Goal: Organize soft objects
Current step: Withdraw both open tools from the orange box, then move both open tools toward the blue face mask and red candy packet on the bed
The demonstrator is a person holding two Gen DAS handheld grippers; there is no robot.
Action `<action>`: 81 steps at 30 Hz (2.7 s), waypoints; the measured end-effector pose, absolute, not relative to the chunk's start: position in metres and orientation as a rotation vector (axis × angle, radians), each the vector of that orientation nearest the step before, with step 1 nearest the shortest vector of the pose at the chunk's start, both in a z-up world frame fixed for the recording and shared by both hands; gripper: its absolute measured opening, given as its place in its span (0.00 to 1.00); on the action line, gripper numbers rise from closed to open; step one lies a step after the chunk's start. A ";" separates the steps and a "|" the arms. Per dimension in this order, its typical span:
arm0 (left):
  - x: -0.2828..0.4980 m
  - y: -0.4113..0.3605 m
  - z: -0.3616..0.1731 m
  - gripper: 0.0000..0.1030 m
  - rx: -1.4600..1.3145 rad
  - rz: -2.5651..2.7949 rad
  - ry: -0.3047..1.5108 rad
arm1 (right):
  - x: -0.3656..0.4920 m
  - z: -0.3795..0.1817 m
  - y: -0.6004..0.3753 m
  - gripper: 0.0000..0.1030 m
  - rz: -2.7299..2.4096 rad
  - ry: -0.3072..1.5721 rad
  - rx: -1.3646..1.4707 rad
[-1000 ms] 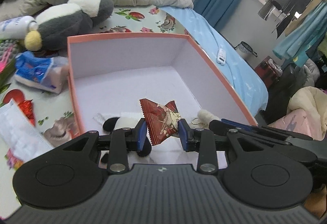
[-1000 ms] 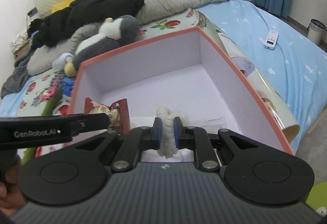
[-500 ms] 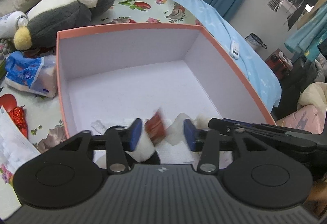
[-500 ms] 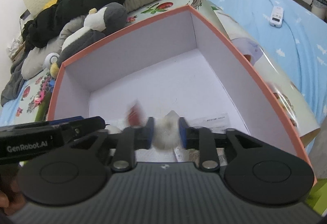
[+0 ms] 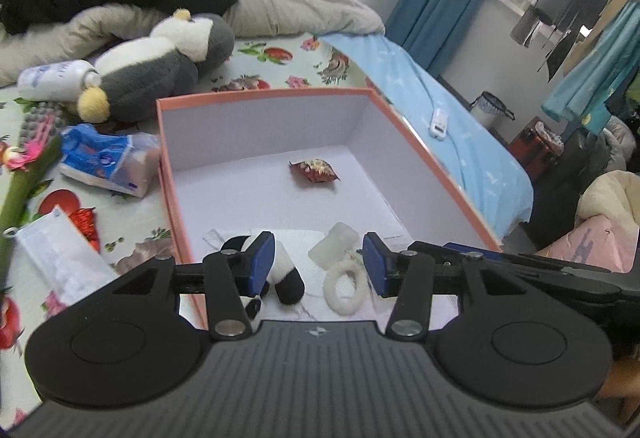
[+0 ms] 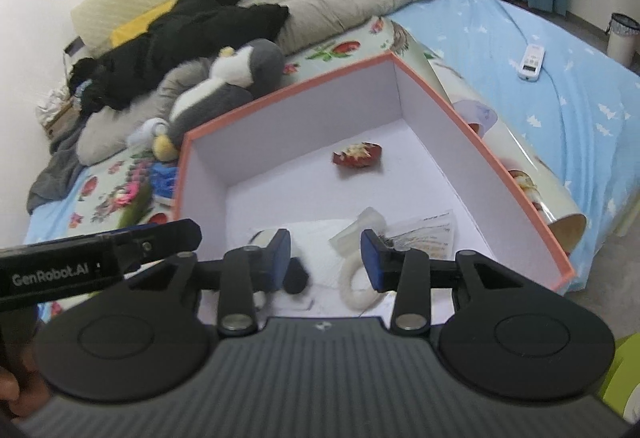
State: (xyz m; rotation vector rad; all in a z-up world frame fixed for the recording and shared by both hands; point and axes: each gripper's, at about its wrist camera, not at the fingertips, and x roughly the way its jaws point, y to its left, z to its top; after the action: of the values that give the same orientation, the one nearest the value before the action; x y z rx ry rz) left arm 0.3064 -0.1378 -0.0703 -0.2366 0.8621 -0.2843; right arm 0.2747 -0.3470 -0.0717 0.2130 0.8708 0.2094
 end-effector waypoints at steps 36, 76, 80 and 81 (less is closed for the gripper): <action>0.024 -0.037 -0.005 0.53 -0.274 -0.131 0.690 | 0.061 -0.016 -0.290 0.41 0.341 0.735 0.127; 0.094 0.063 -0.064 0.53 -0.407 0.020 0.828 | 0.161 -0.042 -0.170 0.41 0.483 0.820 0.074; 0.124 0.075 -0.078 0.53 -0.404 0.015 0.859 | 0.186 -0.048 -0.154 0.41 0.490 0.839 0.074; 0.131 0.078 -0.082 0.53 -0.406 0.015 0.866 | 0.192 -0.051 -0.149 0.41 0.495 0.844 0.068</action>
State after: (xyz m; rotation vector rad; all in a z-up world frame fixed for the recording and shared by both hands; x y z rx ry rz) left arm 0.1310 0.0782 -0.0819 -0.4057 0.8656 0.0153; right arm 0.1918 -0.1493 -0.0508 0.0685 0.8438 0.4948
